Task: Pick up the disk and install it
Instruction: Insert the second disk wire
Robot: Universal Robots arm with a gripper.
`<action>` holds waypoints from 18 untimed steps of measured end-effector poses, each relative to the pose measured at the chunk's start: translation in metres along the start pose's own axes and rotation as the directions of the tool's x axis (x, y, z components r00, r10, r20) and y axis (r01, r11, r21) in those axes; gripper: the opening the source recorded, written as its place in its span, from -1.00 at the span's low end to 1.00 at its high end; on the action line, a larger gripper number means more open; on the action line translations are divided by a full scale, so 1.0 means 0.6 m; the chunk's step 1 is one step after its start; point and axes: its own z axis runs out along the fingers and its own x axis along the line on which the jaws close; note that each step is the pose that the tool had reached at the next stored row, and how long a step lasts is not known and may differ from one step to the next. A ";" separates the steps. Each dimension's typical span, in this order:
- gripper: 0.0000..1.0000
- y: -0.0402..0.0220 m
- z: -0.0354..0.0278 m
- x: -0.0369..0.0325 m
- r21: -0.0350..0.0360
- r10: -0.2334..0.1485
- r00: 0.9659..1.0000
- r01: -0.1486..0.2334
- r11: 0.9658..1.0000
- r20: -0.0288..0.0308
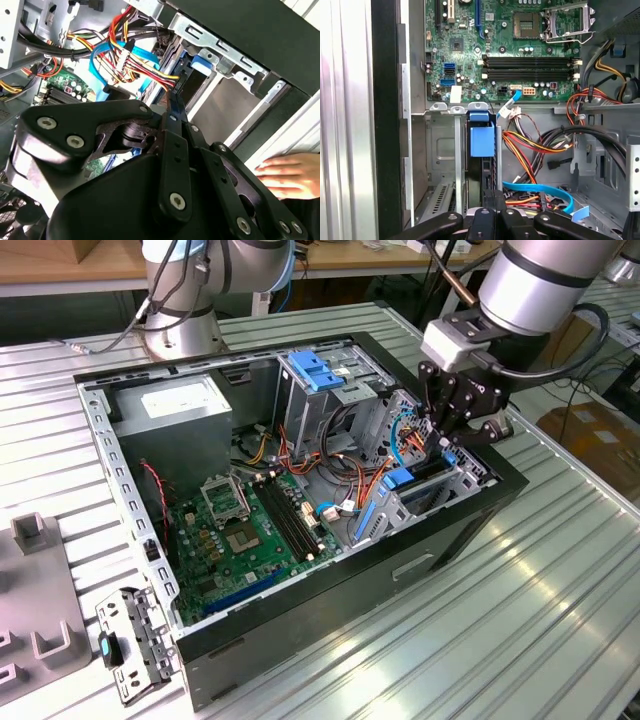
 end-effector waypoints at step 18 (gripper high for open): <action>-0.79 -0.004 -0.061 -0.050 -0.030 -0.001 0.999 0.000 1.000 -0.036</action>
